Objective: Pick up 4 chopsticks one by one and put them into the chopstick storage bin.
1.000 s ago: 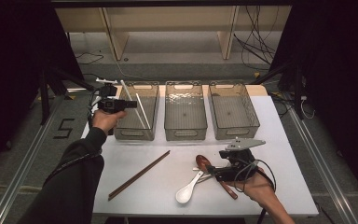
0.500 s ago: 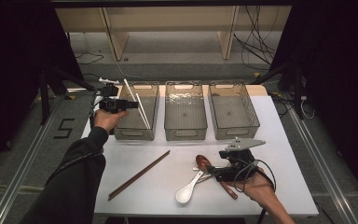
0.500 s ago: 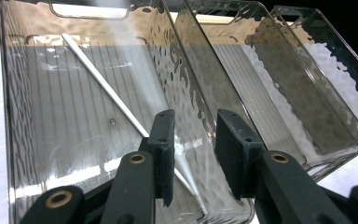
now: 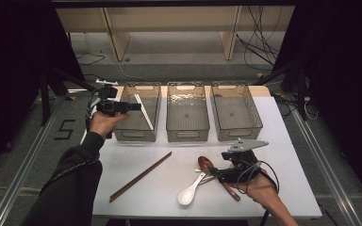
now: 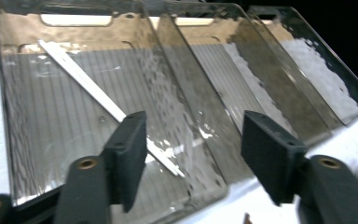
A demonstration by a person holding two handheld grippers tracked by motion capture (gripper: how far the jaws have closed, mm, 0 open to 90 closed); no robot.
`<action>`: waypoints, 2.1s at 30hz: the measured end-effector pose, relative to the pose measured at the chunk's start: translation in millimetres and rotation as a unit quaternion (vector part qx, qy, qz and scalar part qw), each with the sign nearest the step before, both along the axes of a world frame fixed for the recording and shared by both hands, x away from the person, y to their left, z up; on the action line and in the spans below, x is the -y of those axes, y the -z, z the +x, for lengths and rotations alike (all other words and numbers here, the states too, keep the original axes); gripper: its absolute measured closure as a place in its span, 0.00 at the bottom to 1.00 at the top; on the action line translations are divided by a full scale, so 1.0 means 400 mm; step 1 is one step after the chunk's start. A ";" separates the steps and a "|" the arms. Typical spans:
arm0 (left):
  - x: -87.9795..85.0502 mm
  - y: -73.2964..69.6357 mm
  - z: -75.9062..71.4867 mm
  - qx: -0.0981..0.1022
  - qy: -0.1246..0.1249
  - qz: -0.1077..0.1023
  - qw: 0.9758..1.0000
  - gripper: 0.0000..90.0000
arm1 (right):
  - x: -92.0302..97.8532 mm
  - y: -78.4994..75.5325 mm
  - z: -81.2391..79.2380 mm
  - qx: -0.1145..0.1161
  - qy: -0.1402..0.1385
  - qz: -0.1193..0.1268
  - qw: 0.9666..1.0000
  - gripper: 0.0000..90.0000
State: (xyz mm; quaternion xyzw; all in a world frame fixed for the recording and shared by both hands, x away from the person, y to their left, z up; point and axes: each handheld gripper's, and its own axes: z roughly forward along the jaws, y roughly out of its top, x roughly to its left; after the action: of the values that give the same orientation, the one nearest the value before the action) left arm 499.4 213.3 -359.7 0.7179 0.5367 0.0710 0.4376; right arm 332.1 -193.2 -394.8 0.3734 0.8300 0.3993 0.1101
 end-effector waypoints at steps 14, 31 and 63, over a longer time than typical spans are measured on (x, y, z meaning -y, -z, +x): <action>0.028 -0.016 -0.136 0.038 0.087 0.023 0.995 0.25 | 0.002 -0.001 0.000 0.002 0.005 0.001 1.000 0.31; 0.047 0.018 -0.193 0.034 0.126 0.057 0.990 0.21 | 0.004 0.001 -0.002 0.001 0.005 0.001 1.000 0.31; 0.069 0.125 -0.241 -0.045 0.172 0.184 0.967 0.21 | 0.003 0.003 -0.004 0.000 0.002 0.001 1.000 0.31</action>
State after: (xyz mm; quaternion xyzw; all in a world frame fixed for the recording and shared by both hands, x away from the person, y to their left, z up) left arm 403.0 185.8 -409.6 0.8698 0.4023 0.0599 0.2793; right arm 330.6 -194.4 -396.1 0.3755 0.8287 0.3999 0.1108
